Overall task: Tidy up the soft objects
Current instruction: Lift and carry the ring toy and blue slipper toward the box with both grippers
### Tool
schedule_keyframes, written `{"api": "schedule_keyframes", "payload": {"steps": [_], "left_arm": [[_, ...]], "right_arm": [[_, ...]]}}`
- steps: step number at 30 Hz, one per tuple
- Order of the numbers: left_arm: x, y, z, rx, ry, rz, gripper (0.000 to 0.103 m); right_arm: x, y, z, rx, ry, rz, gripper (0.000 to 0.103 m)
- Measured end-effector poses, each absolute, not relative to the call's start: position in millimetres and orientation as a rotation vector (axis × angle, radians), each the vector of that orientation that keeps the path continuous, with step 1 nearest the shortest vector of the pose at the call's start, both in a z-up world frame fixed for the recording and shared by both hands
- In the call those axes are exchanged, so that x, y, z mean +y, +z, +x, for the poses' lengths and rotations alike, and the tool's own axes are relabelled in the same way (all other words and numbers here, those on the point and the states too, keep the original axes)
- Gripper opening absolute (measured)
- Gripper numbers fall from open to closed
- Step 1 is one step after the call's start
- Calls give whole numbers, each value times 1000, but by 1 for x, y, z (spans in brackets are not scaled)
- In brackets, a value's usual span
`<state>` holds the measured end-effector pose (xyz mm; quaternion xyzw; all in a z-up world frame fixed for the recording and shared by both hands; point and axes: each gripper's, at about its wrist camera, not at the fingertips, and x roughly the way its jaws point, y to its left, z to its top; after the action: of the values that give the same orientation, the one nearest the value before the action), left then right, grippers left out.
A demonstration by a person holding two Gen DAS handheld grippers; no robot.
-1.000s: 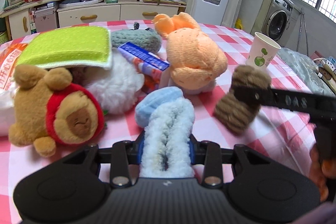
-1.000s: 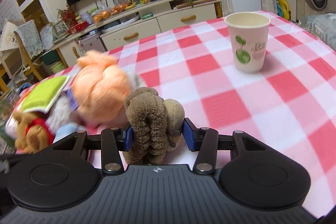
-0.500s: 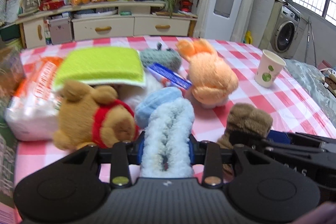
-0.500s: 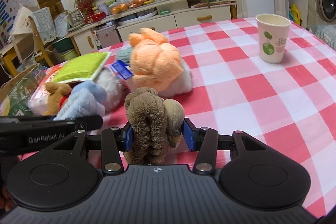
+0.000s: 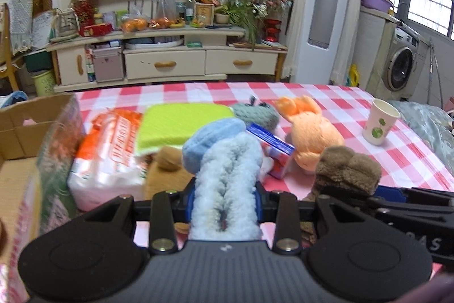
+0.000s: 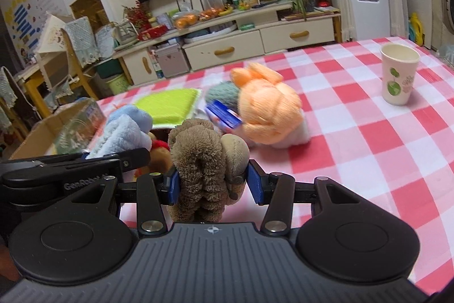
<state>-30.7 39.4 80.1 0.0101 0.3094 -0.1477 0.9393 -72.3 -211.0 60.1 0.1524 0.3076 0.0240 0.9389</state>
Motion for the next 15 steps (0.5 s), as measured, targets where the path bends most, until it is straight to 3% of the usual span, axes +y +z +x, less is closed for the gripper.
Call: {"api": "schedule_keyframes", "payload": {"steps": [15], "left_arm": [[98, 121, -26, 514, -134, -4, 36]], "right_arm": [[-169, 94, -44, 560, 162, 256, 59]]}}
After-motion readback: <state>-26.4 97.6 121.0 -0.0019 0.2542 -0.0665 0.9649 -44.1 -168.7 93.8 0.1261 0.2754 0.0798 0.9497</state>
